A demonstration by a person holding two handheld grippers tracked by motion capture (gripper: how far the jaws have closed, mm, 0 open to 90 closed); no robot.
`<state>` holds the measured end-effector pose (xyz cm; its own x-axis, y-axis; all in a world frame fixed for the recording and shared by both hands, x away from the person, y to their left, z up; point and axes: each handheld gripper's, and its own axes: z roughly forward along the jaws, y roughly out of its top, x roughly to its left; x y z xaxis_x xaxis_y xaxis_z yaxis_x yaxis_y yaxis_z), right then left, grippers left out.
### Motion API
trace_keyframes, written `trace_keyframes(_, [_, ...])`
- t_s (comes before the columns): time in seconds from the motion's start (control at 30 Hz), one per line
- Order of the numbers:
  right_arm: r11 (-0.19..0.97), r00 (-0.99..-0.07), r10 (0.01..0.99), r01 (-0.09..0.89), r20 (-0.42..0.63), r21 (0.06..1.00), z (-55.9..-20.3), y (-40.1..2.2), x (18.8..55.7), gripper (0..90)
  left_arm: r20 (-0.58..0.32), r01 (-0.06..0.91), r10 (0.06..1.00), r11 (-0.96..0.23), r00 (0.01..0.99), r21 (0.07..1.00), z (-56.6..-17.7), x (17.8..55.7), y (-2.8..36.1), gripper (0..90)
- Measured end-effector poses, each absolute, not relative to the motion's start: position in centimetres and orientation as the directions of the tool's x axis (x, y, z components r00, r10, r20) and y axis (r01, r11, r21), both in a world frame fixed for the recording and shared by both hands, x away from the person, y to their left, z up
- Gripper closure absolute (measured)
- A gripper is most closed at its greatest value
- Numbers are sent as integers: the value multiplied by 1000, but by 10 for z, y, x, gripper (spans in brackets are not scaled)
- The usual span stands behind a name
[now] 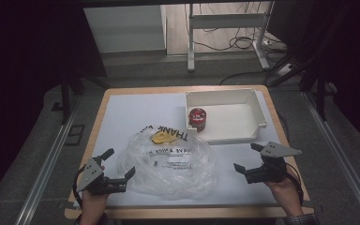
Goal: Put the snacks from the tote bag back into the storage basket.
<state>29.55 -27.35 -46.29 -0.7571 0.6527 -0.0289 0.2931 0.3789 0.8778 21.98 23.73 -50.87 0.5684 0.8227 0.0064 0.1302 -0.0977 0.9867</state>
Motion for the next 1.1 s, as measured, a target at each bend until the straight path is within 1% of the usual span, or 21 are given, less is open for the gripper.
trace_keyframes(0.33, [380, -740, 672, 302, -36, 874, -467, -282, 282, 13, 8, 130, 823, -99, 568, 987, -509, 220, 237, 0])
trace_keyframes(0.57, [364, -727, 685, 282, -50, 888, -467, -290, 272, 13, 4, 130, 824, -95, 567, 987, -509, 220, 238, 0])
trace_keyframes(0.8, [314, -700, 713, 283, -28, 906, -468, -303, 261, 14, -1, 129, 822, -89, 569, 988, -509, 220, 238, 0])
trace_keyframes(1.1, [254, -669, 743, 245, -27, 936, -470, -322, 245, 13, -4, 129, 820, -85, 572, 988, -509, 220, 238, 0])
